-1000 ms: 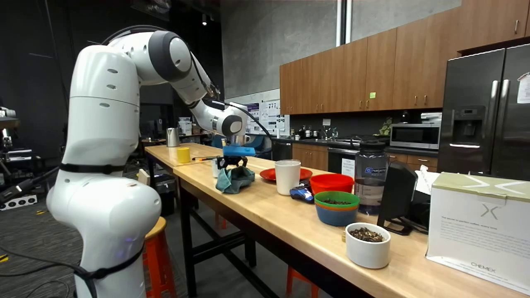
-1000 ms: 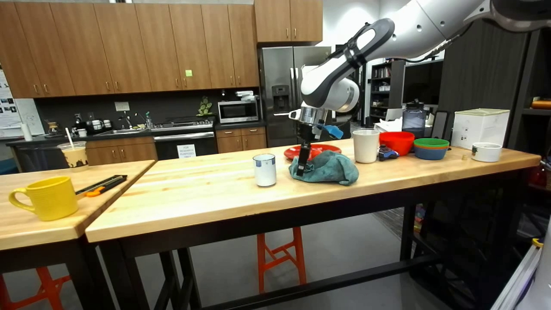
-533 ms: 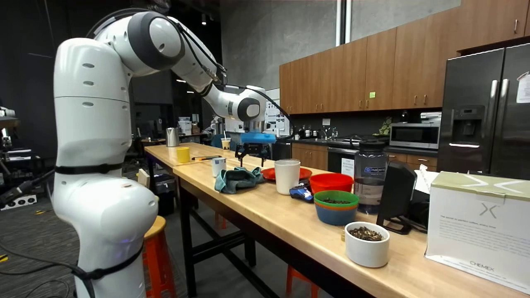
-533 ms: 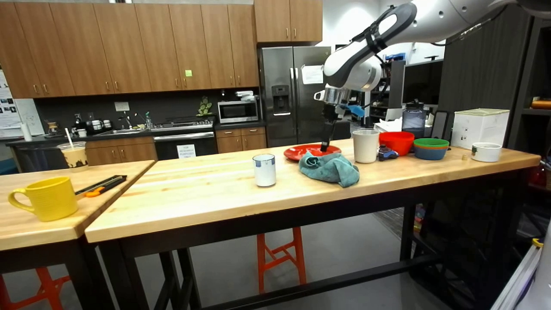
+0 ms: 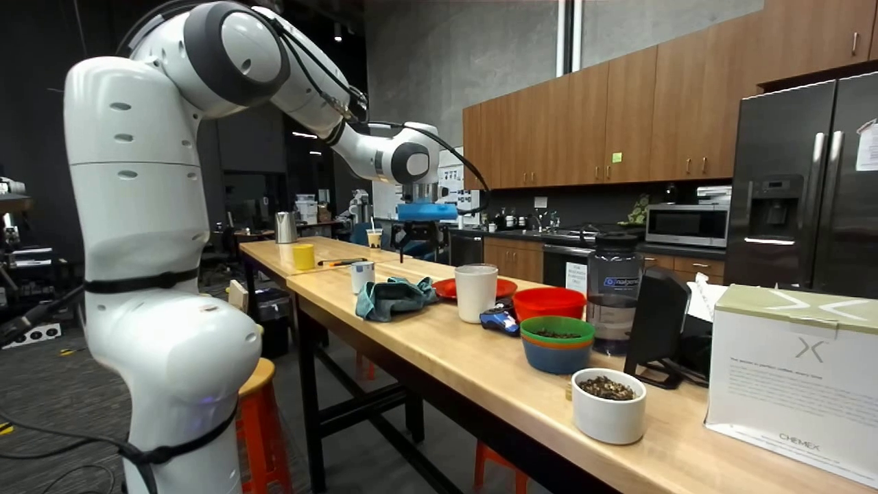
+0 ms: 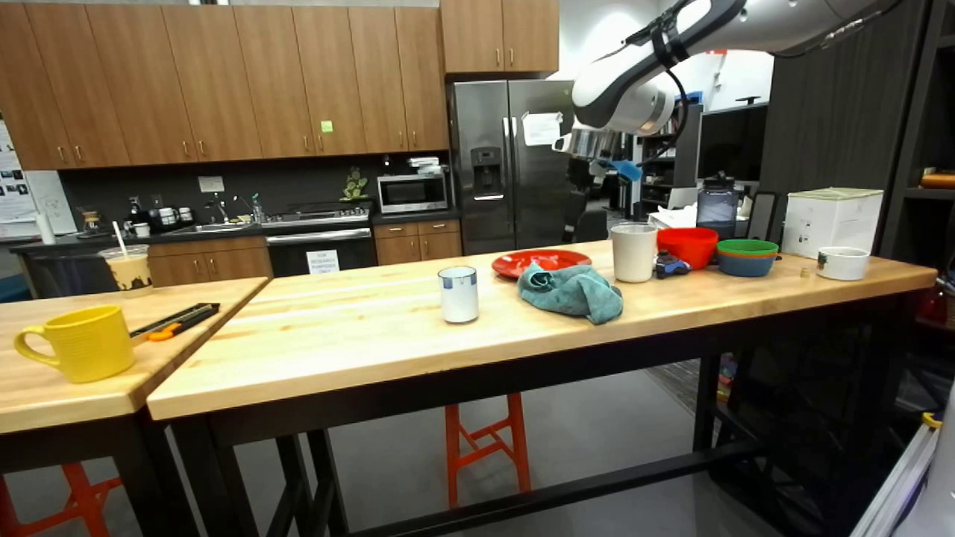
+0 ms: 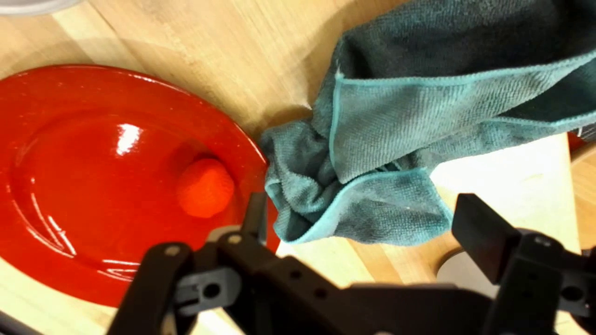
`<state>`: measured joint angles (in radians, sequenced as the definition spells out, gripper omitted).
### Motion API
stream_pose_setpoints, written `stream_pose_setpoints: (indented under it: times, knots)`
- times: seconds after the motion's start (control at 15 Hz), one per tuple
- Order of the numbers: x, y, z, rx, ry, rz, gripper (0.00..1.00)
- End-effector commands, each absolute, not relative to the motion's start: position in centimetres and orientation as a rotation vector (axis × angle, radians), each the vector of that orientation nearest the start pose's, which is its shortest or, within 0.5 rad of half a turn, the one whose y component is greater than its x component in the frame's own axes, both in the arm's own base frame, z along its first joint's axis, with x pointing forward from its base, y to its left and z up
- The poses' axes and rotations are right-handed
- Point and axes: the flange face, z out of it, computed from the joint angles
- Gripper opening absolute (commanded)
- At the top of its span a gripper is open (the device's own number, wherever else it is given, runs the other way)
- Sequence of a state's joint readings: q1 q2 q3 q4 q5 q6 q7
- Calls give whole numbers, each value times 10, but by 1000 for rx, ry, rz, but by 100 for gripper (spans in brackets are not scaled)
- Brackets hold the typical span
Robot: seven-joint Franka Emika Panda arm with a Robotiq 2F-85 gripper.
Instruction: Unfold the light blue towel.
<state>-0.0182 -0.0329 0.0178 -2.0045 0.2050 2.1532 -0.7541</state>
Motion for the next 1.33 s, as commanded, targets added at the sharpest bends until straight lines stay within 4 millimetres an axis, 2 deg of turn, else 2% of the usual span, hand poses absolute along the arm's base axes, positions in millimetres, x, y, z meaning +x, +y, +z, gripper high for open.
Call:
stream_pose_setpoints:
  times: [0.0, 0.4, 0.67, 1.27]
  knots:
    - [564, 9, 491, -2859, -974, -356, 100]
    - [563, 9, 491, -2859, -974, -357, 100]
    - [553, 12, 475, -2828, -962, -334, 100]
    - [531, -13, 484, -2904, -916, -302, 100]
